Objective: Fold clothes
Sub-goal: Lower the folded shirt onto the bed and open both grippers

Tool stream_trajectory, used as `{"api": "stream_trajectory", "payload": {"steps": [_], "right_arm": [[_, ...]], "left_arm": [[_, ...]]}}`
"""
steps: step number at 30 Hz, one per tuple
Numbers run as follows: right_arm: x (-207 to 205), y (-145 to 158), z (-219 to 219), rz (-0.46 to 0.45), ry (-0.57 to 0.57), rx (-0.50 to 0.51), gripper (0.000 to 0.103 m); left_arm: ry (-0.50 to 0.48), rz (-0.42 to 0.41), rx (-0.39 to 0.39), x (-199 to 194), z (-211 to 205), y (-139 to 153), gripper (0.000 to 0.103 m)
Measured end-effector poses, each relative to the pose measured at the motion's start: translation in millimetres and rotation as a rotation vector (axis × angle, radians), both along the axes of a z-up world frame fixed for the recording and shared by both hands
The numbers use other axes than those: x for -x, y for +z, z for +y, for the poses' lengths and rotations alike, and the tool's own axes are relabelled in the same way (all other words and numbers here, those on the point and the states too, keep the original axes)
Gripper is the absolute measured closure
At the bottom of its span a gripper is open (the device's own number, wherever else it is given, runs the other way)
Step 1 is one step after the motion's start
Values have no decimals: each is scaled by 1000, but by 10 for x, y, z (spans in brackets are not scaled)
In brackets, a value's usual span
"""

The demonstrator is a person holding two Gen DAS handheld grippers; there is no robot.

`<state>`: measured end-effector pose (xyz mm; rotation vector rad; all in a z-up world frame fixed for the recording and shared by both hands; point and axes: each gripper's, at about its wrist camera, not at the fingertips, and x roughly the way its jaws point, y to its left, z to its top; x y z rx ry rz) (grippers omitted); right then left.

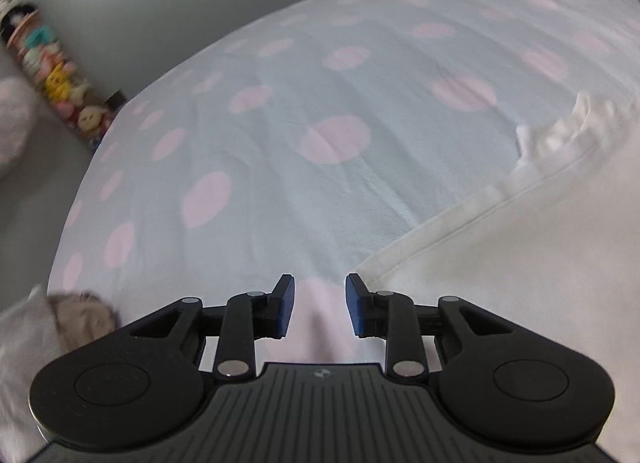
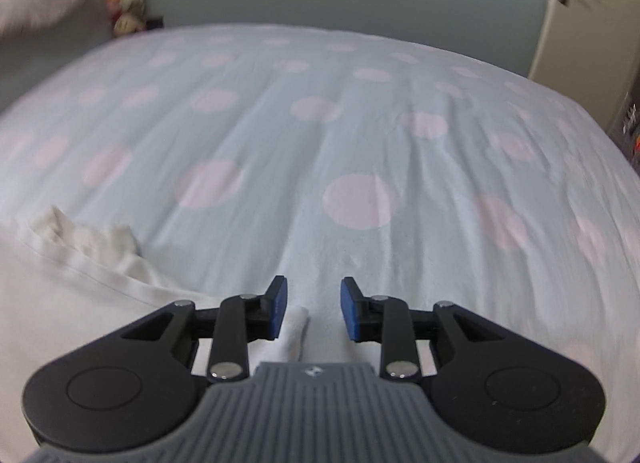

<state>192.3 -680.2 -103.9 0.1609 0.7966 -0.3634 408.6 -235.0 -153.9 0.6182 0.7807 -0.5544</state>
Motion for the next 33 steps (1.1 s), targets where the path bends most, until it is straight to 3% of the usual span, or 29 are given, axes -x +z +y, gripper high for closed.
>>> {"api": "stream_trajectory", "payload": {"steps": [4,9,12,16,22,23,26,29,33], "right_arm": [[386,142,209,-42,-13,-67,70],[995,138,589,-79,-33,-129,68],[1366,38,773,-91,-73,-176,62],[1830,-127,964,-103,-136,-246,62],[2189,-422,1005,-118,-194,-401,62],[2204,-475,993,-118,-211,-425,64],[2251,-579,941,-123,-263,-479,90],[2300,-582,909,-131,-293,-488,99],[2337,-592,905,-124,-318,-479,99]], "left_arm": [[39,44,92,316,217,182,77],[86,118,182,908,506,199,76],[122,175,223,1214,664,103,75],[212,251,264,1439,824,-70,75],[224,324,353,1686,954,-223,84],[213,320,330,1710,922,-251,90],[167,272,253,1788,839,-273,99],[150,235,216,1855,800,-288,100],[154,198,167,1910,765,-325,101]]}}
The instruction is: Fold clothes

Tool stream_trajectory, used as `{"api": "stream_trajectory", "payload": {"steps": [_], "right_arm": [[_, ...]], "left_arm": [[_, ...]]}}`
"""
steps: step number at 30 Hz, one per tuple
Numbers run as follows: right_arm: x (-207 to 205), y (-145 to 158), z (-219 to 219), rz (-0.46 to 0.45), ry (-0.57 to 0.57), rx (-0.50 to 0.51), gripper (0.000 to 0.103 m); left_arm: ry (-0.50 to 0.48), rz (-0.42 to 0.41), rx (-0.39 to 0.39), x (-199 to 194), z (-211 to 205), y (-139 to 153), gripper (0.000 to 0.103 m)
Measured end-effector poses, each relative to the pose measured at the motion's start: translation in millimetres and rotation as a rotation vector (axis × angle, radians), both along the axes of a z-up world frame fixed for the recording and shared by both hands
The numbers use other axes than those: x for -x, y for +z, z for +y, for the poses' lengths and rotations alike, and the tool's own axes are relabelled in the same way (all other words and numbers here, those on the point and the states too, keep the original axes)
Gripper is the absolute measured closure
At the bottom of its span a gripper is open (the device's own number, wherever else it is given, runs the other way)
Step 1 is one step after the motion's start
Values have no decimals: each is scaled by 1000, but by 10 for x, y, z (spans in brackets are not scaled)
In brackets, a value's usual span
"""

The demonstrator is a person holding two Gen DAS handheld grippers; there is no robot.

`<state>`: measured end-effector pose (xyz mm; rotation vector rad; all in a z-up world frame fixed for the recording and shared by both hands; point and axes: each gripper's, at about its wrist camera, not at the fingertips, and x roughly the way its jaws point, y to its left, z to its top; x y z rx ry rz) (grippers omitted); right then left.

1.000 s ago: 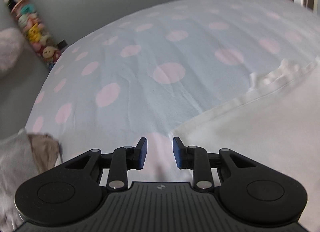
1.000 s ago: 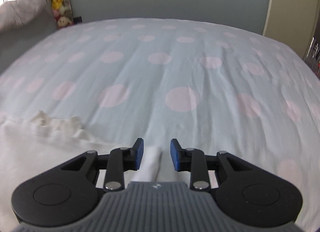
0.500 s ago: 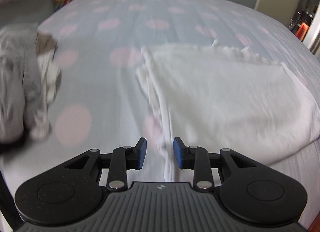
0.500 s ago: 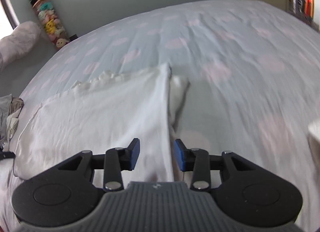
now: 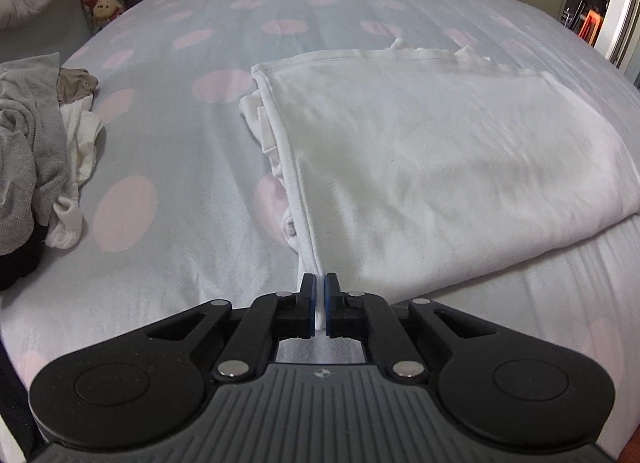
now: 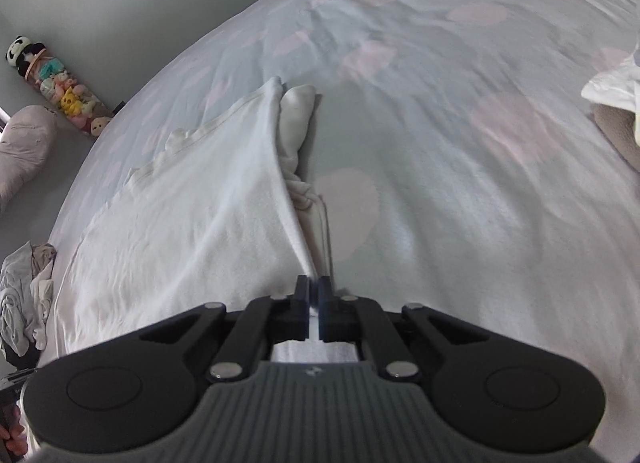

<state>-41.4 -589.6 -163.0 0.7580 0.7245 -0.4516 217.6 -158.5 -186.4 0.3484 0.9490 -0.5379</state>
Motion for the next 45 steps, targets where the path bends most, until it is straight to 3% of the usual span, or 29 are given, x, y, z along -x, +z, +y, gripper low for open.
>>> {"api": "stream_trajectory", "payload": {"steps": [9,11,14,17,19,20,24,28,30,34,39,45], "right_arm": [[46,64,36,46,-16,50,99],[76,104,64,50,-23,75,100],[160,183,79,60,-75,121,102],[227,225,47,-11,-86,108,95],[251,235,19,-65,-87,88,79],[253,226,1,-85,-91,76,63],[207,174,-87,-186,-101,15,61],[6,171,-214,-241,-80,-6,60],[-143,184,-303,-249,-49,-6,53],[-502,184,-488,-222,10,-21,47],[-890,135,-706,-144,56,-25,47],[-1129,-33,-876,-75,83,-53,58]], "left_arm": [[96,25,34,0,204,68,101],[147,30,-10,-23,247,57,103],[220,59,29,-79,407,73,103],[233,30,60,-78,433,146,103],[233,3,73,-74,416,191,103],[237,-5,88,-82,406,206,102],[276,-5,197,-159,416,276,93],[344,63,325,-408,355,393,81],[345,48,328,-554,228,444,81],[340,-30,314,-798,26,389,81],[301,-51,291,-943,-51,151,81],[266,-61,250,-1035,-19,-28,81]]}}
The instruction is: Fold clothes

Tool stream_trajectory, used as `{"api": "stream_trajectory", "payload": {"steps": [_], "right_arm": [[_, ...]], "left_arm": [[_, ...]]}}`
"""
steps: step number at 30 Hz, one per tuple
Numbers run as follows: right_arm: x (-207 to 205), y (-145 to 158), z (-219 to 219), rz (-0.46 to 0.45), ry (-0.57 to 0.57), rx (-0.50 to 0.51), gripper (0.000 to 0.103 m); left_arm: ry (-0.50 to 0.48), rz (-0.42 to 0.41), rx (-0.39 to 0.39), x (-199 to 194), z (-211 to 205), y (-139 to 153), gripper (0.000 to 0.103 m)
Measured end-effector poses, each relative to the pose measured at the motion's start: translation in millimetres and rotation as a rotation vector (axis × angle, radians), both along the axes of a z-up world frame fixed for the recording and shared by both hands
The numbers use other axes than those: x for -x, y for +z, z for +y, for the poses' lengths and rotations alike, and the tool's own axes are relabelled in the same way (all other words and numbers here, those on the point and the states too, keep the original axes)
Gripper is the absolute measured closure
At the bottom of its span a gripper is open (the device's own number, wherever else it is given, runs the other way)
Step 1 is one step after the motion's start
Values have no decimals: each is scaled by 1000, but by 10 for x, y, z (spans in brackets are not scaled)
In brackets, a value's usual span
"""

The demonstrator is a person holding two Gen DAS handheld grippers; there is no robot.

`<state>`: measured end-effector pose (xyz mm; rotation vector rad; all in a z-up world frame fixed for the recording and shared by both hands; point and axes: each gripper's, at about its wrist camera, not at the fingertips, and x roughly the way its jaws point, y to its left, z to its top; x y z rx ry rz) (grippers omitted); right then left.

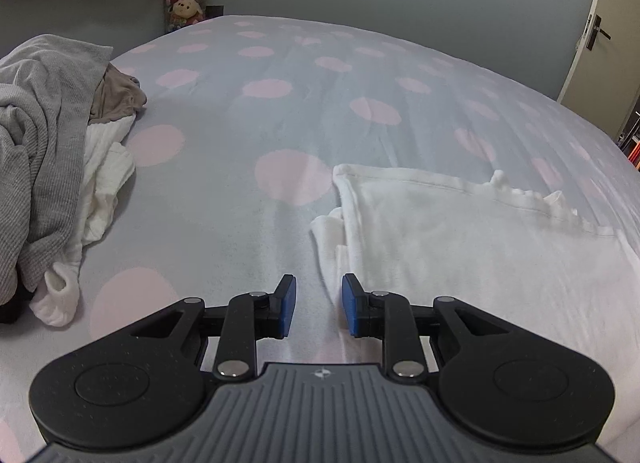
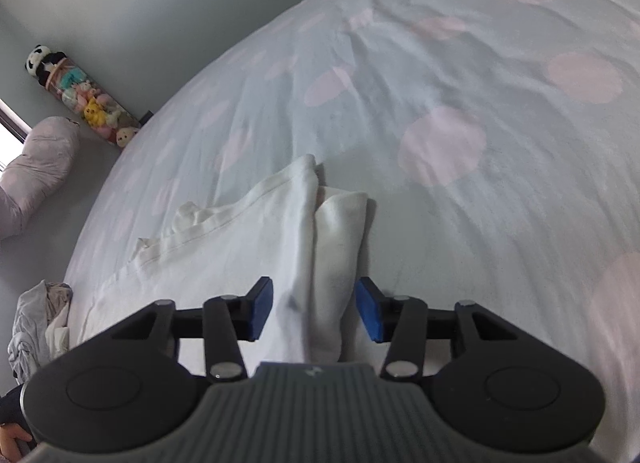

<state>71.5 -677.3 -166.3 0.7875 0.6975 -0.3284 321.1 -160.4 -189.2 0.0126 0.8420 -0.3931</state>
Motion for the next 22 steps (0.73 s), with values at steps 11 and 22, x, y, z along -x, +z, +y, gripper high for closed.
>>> {"api": "stream_trajectory", "payload": {"steps": [11,22], "right_arm": [[-73,27,89,25,20,-25,88],[-389,1050,743,48,98,69,89]], "left_arm": [[-7,20,17,-46,42,-18,81],[-7,6,25,-14,117,131,79]]}}
